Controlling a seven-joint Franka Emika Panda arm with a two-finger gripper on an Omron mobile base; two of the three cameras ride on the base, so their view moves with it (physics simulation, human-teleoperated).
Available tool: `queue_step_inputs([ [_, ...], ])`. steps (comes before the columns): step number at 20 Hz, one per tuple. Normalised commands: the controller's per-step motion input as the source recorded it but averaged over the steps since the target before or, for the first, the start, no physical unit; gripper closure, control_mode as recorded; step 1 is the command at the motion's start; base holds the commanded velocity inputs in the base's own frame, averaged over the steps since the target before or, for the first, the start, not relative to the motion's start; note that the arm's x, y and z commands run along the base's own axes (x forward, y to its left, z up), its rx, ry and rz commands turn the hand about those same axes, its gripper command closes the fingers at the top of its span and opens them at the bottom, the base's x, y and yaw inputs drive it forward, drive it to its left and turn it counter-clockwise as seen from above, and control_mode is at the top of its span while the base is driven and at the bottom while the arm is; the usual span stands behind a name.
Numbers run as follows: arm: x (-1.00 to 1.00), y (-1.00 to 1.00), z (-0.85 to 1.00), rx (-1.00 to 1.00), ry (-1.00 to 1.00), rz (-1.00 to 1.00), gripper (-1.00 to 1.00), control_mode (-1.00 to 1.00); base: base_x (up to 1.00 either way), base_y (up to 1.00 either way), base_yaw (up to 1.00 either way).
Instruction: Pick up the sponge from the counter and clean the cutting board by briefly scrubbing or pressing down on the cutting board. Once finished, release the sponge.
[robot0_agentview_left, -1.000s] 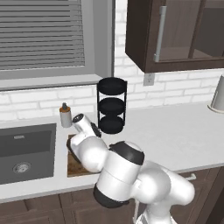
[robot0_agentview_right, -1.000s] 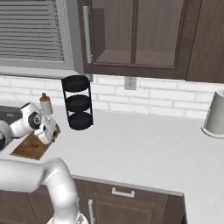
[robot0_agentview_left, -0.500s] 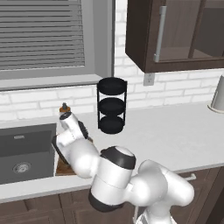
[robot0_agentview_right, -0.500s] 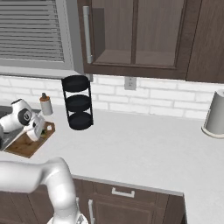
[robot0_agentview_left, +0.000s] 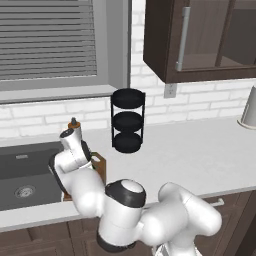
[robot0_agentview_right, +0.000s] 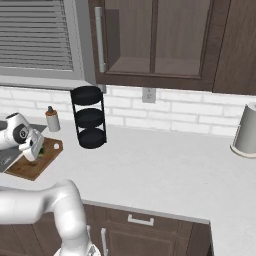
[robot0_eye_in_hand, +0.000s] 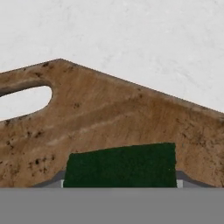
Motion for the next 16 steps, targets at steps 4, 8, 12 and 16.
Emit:
queue_step_inputs([
  [4, 0.01, 0.09, -0.42, 0.11, 0.0, 0.0, 1.0, -1.0, 0.0, 0.0, 0.0],
  [8, 0.02, 0.07, -0.66, 0.01, 0.0, 0.0, 1.0, -1.0, 0.0, 0.0, 0.0],
  [12, 0.0, 0.0, -0.81, 0.0, 0.0, 0.0, 1.0, -1.0, 0.0, 0.0, 0.0],
  [16, 0.0, 0.0, -0.85, 0.0, 0.0, 0.0, -1.0, -1.0, 0.0, 0.0, 0.0],
])
